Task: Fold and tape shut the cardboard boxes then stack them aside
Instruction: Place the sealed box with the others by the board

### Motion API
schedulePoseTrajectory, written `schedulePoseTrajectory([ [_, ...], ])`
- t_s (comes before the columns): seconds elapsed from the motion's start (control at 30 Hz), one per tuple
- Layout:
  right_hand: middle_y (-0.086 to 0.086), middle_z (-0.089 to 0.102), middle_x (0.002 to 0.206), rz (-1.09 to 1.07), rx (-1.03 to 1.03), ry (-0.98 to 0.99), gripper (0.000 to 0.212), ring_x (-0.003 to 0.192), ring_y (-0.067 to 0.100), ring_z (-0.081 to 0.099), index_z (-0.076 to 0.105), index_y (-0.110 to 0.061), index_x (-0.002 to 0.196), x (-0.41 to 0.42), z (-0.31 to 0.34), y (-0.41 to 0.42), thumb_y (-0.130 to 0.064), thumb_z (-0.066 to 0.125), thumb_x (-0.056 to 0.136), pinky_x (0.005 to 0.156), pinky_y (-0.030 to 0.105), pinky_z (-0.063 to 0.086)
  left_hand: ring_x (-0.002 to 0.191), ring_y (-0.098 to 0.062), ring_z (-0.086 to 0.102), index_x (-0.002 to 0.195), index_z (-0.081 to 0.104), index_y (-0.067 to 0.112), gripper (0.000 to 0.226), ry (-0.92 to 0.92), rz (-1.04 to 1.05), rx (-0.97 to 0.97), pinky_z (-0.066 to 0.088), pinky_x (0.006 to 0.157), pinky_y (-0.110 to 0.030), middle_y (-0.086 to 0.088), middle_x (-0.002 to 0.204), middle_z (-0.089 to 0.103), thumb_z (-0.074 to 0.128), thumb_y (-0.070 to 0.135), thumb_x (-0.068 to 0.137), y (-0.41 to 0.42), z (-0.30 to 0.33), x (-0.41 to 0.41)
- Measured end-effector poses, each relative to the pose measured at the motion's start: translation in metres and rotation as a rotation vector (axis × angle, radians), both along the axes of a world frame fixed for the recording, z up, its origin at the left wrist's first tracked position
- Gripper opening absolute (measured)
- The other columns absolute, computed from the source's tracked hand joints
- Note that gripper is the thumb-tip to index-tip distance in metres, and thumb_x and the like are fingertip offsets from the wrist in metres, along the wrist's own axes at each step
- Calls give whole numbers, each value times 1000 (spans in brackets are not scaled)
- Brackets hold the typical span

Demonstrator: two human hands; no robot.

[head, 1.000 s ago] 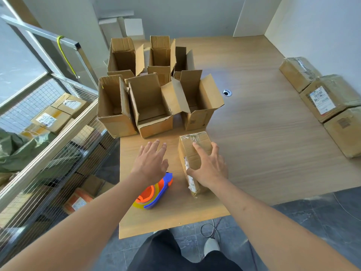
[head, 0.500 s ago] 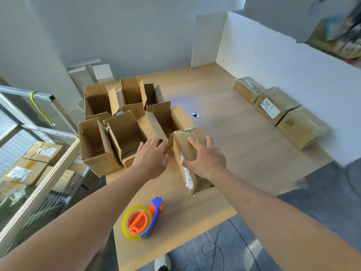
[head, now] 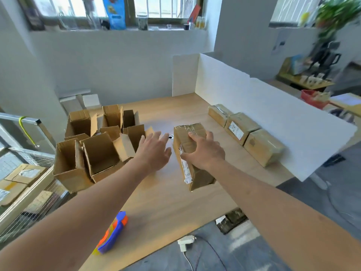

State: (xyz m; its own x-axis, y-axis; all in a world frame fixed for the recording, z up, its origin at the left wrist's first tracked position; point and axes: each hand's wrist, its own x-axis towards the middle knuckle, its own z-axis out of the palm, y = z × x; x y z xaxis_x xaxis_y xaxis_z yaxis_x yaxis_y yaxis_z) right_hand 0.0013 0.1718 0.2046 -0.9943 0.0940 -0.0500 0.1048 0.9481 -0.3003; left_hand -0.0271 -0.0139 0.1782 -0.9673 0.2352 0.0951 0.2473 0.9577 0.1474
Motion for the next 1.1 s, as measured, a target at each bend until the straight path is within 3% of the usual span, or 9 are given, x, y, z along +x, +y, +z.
schedulePoseTrajectory([
  [0.33, 6, 31, 155, -30, 1, 54, 86, 126, 35, 53, 40, -47, 151, -2, 32, 126, -72, 68, 73, 98, 45, 50, 139, -32, 43, 152, 41, 17, 54, 45, -21, 2, 35, 113, -45, -11, 154, 44, 45, 42, 105, 123, 40, 6],
  [0.7, 3, 35, 148, -103, -17, 104, 85, 125, 36, 51, 40, -48, 150, -95, 42, 199, -73, 66, 74, 100, 45, 45, 134, -37, 48, 147, 47, 10, 51, -24, -82, 77, 41, 111, -46, -15, 149, 48, 48, 37, 103, 197, 32, -110],
  [0.87, 2, 32, 151, -134, -13, 45, 85, 128, 36, 48, 40, -49, 150, -151, 27, 219, -72, 68, 73, 101, 45, 43, 145, -32, 38, 151, 41, 15, 53, 11, -119, -4, 30, 118, -44, -9, 156, 42, 38, 43, 106, 216, 21, -169],
  [1.1, 2, 31, 152, -109, -51, 4, 86, 130, 36, 48, 40, -47, 150, -219, 12, 242, -70, 67, 72, 105, 45, 46, 156, -33, 17, 162, 21, 20, 63, -87, -84, -100, 14, 126, -48, -7, 169, 21, 24, 52, 108, 231, 4, -237],
])
